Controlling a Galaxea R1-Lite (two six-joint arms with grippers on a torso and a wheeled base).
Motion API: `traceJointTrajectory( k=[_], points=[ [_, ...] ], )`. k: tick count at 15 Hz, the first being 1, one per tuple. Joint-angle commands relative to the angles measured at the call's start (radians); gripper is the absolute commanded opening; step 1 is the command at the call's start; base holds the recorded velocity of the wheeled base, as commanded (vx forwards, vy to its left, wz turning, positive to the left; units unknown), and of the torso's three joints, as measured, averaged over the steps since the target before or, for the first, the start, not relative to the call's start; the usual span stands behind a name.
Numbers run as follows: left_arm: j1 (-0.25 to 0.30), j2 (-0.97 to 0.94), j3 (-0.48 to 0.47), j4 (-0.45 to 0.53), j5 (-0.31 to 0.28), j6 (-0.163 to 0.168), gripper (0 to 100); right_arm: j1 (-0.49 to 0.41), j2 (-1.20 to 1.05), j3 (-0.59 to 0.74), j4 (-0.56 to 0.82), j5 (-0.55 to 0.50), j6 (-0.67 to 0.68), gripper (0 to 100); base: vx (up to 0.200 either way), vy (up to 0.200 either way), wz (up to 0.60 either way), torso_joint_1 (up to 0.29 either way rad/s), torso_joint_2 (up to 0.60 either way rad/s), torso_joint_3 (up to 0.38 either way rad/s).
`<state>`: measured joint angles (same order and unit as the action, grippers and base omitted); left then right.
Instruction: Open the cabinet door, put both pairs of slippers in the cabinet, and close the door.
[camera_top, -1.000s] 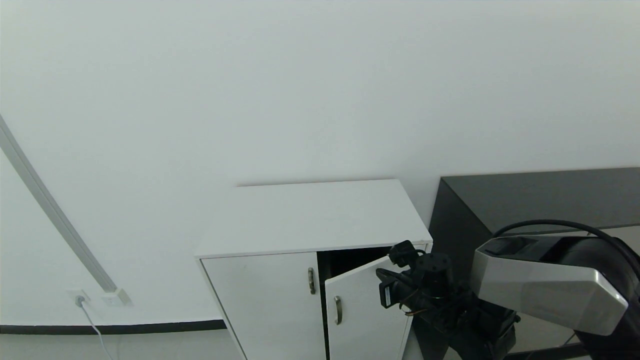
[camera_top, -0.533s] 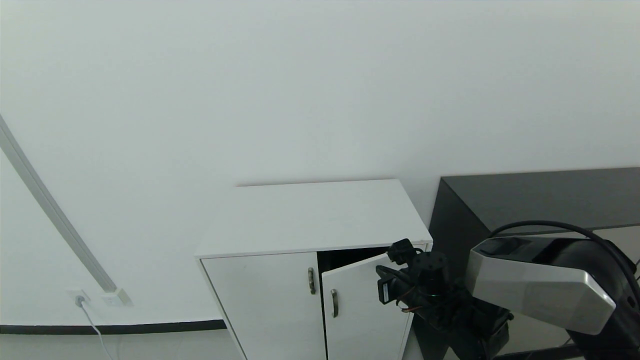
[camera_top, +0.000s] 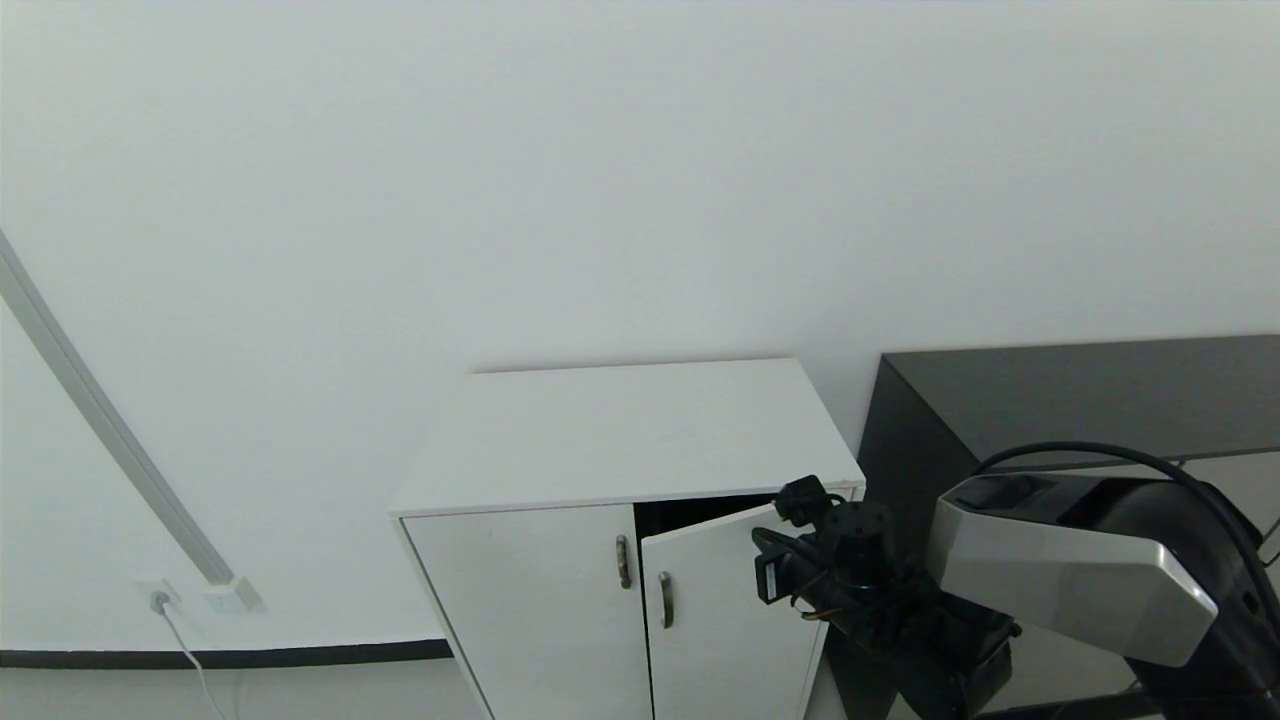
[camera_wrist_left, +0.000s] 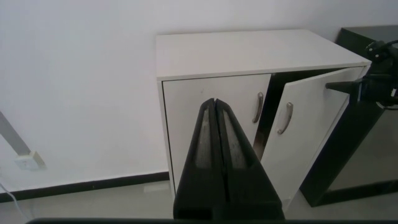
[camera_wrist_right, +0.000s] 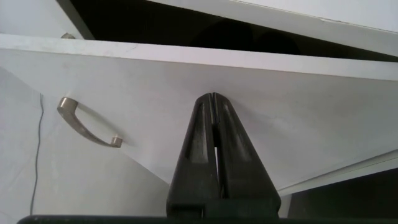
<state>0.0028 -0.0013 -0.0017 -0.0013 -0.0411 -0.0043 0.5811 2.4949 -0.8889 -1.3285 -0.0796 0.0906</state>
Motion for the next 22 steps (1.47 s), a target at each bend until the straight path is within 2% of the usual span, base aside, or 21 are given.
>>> traceJointTrajectory(
  k=[1, 22],
  points=[
    [0.0, 0.001, 0.0, 0.0, 0.0, 0.0, 0, -0.006, 0.015, -0.018, 0.008, 0.0, 0.0, 0, 0.0, 0.0, 0.0, 0.0, 0.0, 0.0],
    [0.0, 0.001, 0.0, 0.0, -0.002, 0.0, 0, -0.063, 0.084, -0.143, 0.077, 0.0, 0.0, 0, 0.0, 0.0, 0.0, 0.0, 0.0, 0.0]
  ],
)
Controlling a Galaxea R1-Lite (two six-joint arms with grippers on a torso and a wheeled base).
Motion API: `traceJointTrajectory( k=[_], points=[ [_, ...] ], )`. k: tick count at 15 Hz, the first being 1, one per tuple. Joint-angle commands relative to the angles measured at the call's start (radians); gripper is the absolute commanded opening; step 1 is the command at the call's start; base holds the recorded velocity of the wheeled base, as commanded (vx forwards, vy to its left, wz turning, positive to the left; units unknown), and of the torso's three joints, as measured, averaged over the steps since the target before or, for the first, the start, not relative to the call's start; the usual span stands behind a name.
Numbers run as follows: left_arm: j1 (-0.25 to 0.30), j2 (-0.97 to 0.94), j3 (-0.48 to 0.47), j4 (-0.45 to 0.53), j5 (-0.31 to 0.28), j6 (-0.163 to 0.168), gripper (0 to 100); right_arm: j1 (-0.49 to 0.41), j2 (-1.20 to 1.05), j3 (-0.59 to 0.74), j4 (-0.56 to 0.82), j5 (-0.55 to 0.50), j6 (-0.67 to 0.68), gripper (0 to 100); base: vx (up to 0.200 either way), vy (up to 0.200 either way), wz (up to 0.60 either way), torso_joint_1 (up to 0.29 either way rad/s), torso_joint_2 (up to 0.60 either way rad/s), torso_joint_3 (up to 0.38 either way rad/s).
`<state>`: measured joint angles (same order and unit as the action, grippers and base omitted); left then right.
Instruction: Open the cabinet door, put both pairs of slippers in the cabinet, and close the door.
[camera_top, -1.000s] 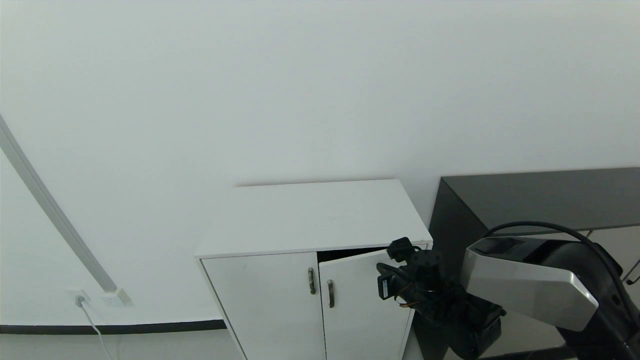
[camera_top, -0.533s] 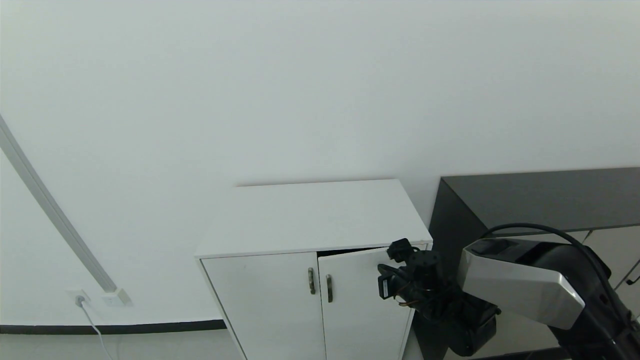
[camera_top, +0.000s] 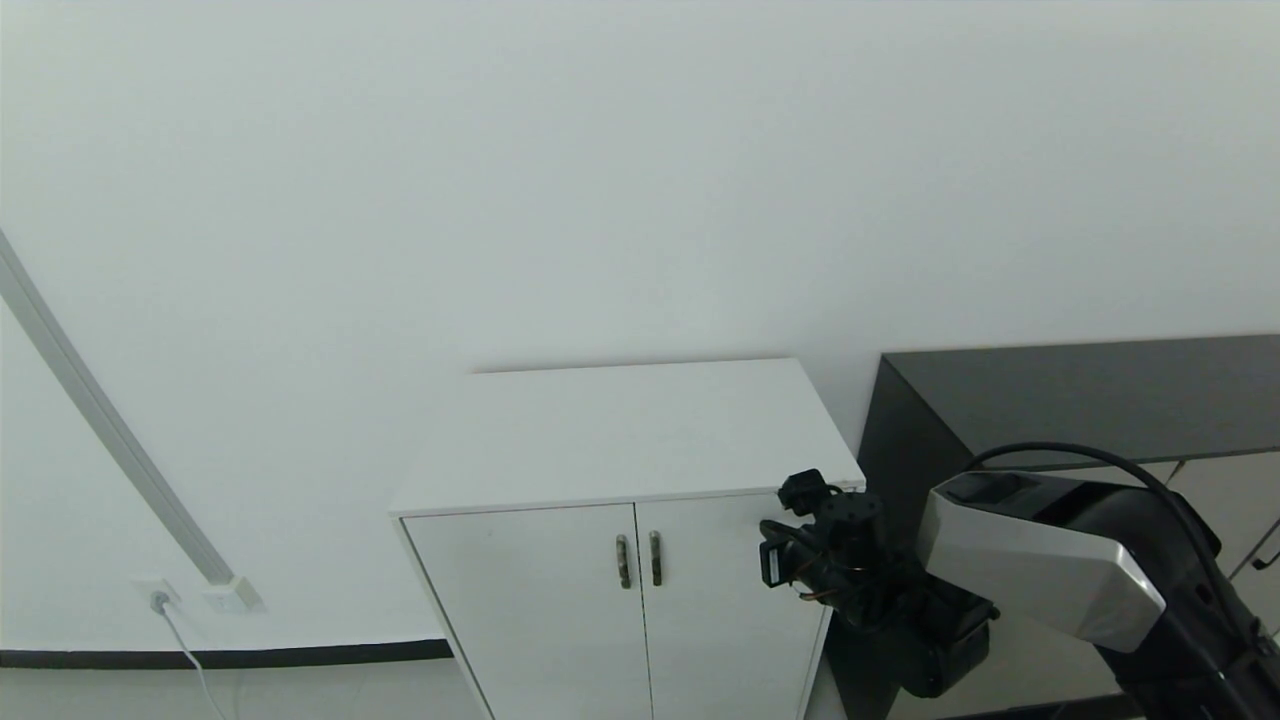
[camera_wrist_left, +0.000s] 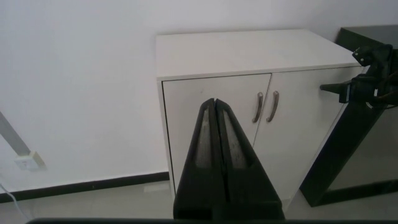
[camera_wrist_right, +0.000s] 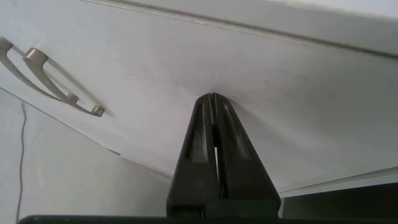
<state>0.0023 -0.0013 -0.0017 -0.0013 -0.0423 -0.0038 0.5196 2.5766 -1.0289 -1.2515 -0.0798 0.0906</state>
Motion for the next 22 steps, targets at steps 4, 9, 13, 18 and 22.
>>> traceJointTrajectory(
  k=[4, 9, 13, 18, 22],
  points=[
    [0.001, 0.001, 0.0, 0.0, 0.001, -0.001, 0, -0.001, -0.001, 0.0, 0.003, 0.0, 0.001, 0, 0.0, 0.0, 0.0, 0.0, 0.0, 0.0],
    [0.001, 0.001, 0.0, 0.0, -0.001, 0.001, 0, 0.017, -0.144, 0.184, -0.065, 0.0, 0.0, 0, 0.0, 0.0, 0.0, 0.0, 0.0, 0.0],
    [0.001, 0.001, 0.0, 0.0, 0.001, -0.001, 0, 0.014, -0.243, 0.372, -0.161, -0.038, -0.002, 0, 0.0, 0.0, 0.0, 0.0, 0.0, 0.0],
    [0.001, 0.001, 0.0, 0.0, 0.001, -0.001, 0, -0.098, -0.404, 0.57, -0.247, -0.095, -0.005, 0, 0.0, 0.0, 0.0, 0.0, 0.0, 0.0],
    [0.001, 0.001, 0.0, 0.0, 0.001, -0.001, 0, -0.263, -0.553, 0.714, -0.247, -0.095, -0.031, 0, 0.0, 0.0, 0.0, 0.0, 0.0, 0.0]
  ],
)
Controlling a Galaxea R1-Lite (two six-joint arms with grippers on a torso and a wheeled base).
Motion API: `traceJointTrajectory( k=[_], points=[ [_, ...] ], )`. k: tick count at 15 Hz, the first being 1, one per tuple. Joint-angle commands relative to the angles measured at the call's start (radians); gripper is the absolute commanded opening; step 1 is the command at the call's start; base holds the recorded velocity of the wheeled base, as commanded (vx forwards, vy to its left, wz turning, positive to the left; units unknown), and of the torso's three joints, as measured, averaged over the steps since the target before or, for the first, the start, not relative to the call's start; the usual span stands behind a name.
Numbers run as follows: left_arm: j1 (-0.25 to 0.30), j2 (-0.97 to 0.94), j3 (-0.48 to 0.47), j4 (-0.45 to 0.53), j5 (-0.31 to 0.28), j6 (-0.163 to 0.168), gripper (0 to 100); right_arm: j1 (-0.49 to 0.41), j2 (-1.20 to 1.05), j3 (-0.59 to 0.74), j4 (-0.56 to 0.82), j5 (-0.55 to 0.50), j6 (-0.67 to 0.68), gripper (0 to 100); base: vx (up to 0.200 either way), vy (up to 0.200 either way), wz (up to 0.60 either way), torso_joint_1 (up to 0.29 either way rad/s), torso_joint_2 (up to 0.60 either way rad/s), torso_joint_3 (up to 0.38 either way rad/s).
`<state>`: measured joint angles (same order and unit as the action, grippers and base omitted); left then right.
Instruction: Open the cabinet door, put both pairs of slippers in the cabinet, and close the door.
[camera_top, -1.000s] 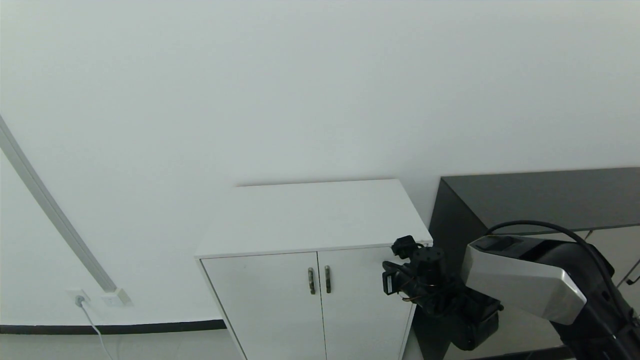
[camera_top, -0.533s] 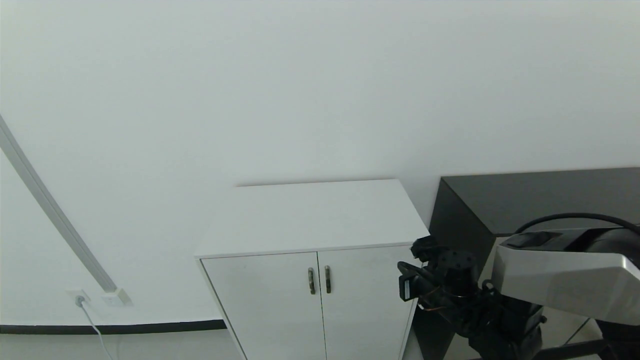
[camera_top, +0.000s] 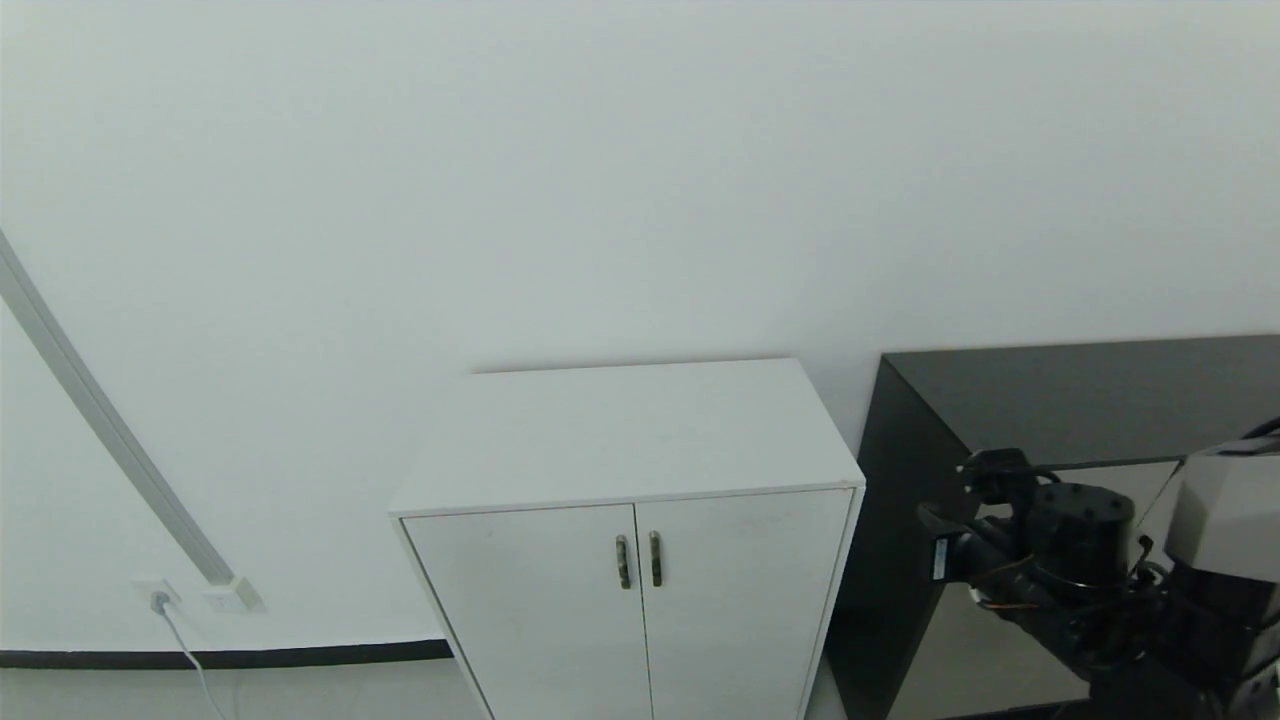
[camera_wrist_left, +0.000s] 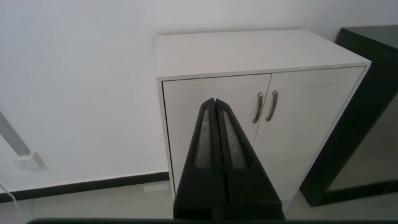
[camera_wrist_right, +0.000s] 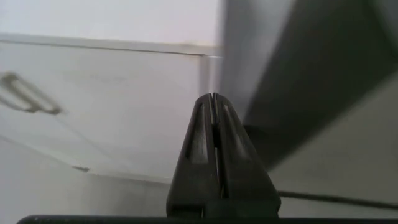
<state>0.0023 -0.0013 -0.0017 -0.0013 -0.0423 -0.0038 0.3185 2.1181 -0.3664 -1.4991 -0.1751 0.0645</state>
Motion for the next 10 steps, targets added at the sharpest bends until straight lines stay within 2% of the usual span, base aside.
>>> traceJointTrajectory(
  k=[1, 4, 8, 10],
  points=[
    [0.001, 0.001, 0.0, 0.0, -0.001, -0.001, 0, -0.105, -0.132, 0.08, 0.002, 0.0, -0.006, 0, 0.0, 0.0, 0.0, 0.0, 0.0, 0.0],
    [0.001, 0.001, 0.0, 0.0, -0.001, 0.001, 0, -0.19, -0.233, 0.193, 0.0, 0.0, -0.011, 0, 0.0, 0.0, 0.0, 0.0, 0.0, 0.0],
    [0.001, 0.001, 0.0, 0.0, -0.001, 0.001, 0, -0.207, -0.385, 0.342, 0.0, 0.0, -0.022, 0, 0.0, 0.0, 0.0, 0.0, 0.0, 0.0],
    [0.001, 0.001, 0.0, 0.0, -0.001, -0.001, 0, -0.222, -0.481, 0.366, 0.042, -0.001, -0.02, 0, 0.0, 0.0, 0.0, 0.0, 0.0, 0.0]
  ],
)
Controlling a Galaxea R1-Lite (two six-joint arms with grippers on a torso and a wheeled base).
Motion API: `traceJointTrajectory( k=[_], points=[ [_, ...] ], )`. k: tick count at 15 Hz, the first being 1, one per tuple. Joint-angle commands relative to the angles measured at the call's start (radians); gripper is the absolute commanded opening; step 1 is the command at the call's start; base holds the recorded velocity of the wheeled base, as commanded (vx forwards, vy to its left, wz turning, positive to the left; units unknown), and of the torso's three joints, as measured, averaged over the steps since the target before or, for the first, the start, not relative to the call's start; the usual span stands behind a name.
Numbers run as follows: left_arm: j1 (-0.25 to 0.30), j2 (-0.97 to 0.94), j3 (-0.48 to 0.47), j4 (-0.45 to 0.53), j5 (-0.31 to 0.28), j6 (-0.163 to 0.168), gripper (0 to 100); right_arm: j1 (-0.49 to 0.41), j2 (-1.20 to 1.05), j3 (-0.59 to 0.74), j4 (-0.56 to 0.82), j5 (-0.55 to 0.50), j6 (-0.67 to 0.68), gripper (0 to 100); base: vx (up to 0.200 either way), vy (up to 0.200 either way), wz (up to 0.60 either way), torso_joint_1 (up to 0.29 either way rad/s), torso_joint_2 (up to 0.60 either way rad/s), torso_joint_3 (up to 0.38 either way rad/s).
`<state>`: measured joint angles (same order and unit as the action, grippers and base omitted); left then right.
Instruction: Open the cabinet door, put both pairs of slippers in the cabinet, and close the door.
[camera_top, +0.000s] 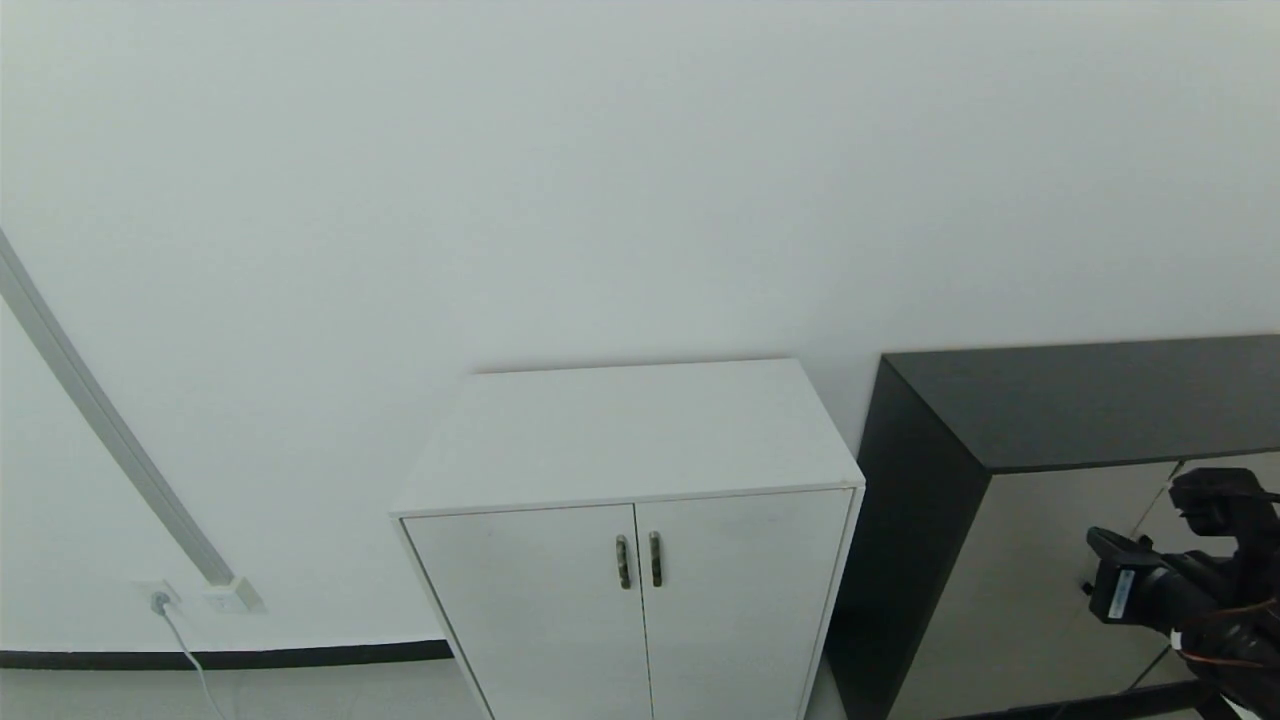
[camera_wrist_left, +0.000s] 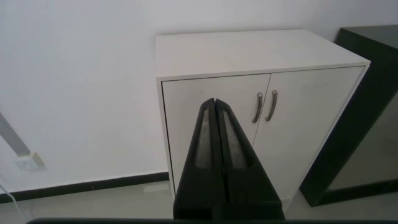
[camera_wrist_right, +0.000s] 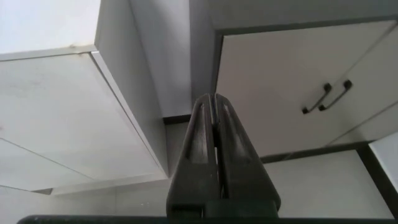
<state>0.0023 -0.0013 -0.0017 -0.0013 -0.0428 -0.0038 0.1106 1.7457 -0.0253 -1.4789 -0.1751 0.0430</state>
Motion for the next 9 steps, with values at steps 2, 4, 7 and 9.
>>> traceJointTrajectory(
  k=[2, 4, 7, 9],
  points=[
    [0.001, 0.001, 0.0, 0.0, 0.0, -0.001, 0, -0.049, -0.215, 0.025, 0.118, 0.002, -0.009, 0, 0.0, 0.0, 0.0, 0.0, 0.0, 0.0],
    [0.001, 0.001, 0.0, 0.0, 0.0, -0.001, 0, -0.052, -0.362, 0.025, 0.267, 0.003, -0.012, 0, 0.0, 0.0, 0.0, 0.0, 0.0, 0.0],
    [0.001, 0.001, 0.0, 0.0, 0.0, 0.001, 0, -0.052, -0.562, 0.025, 0.491, 0.013, -0.015, 0, 0.0, 0.0, 0.0, 0.0, 0.0, 0.0],
    [0.001, 0.001, 0.0, 0.0, 0.0, -0.001, 0, -0.052, -0.686, 0.025, 0.615, 0.014, -0.015, 0, 0.0, 0.0, 0.0, 0.0, 0.0, 0.0]
  ],
)
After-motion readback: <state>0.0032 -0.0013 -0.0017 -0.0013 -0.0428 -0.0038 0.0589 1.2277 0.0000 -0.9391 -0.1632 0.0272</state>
